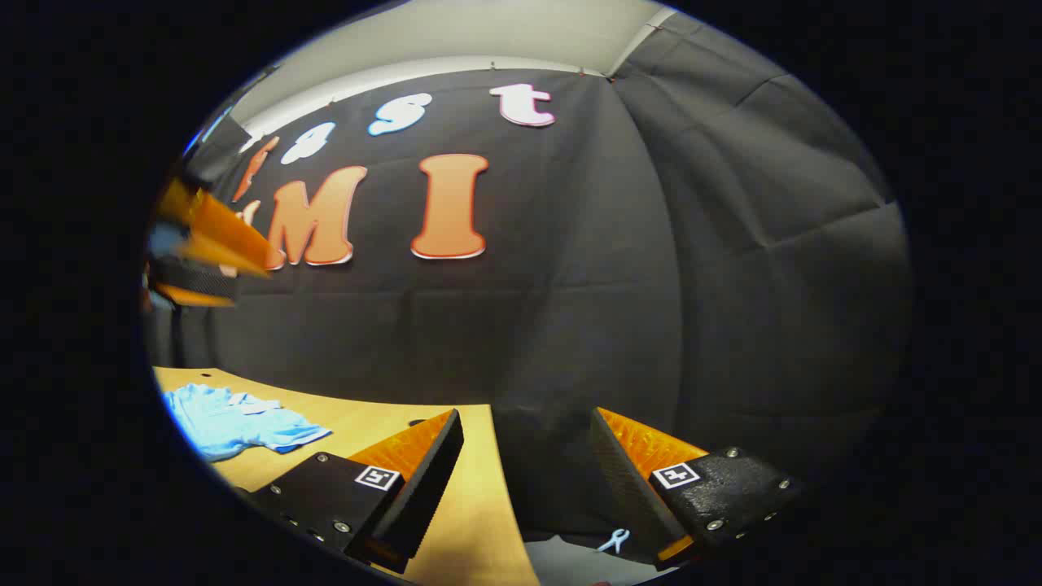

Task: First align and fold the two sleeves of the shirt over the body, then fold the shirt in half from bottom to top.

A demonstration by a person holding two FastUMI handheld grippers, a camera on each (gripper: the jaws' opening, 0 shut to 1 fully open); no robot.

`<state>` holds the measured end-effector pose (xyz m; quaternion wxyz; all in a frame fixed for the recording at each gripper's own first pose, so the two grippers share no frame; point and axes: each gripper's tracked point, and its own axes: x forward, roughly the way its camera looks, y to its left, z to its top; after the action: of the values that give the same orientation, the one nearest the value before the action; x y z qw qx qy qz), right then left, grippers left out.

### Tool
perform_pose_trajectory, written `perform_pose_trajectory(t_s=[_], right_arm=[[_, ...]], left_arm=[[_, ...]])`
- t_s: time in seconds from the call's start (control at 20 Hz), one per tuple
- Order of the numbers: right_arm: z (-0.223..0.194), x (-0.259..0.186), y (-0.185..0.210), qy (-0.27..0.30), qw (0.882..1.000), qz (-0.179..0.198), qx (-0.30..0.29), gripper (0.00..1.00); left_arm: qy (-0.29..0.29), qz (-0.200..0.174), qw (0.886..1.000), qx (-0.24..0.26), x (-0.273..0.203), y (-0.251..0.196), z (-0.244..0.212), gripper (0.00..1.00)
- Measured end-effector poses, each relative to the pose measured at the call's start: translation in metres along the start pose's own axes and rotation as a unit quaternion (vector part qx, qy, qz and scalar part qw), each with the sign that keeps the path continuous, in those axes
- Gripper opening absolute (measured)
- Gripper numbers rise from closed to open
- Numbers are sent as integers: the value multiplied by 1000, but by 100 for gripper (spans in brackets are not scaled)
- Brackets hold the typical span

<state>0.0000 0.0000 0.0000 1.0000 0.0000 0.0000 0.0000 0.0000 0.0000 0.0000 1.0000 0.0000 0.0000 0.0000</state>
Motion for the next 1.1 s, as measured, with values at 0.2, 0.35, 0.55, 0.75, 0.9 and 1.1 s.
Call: perform_pose_trajectory(t_s=[0.2, 0.35, 0.55, 0.75, 0.9, 1.1], right_arm=[[23, 7, 2, 84, 996, -12, -15, 97], [75, -41, 31, 126, 992, 3, -21, 96], [192, -119, 74, 70, 997, -2, -45, 97], [250, -159, 139, 48, 998, -30, -28, 96], [260, -170, 193, 49, 997, -43, -44, 96], [272, -180, 266, 51, 998, -45, 1, 100]], left_arm=[[-22, 33, 999, -28, -61, 97, 84, 96], [-18, 85, 996, 16, -120, 188, 134, 95], [-35, 152, 986, 60, -200, 306, 192, 94], [-49, 193, 978, 58, -236, 401, 212, 94], [-55, 187, 979, 62, -242, 456, 234, 94], [-46, 174, 982, 56, -237, 525, 243, 99]])
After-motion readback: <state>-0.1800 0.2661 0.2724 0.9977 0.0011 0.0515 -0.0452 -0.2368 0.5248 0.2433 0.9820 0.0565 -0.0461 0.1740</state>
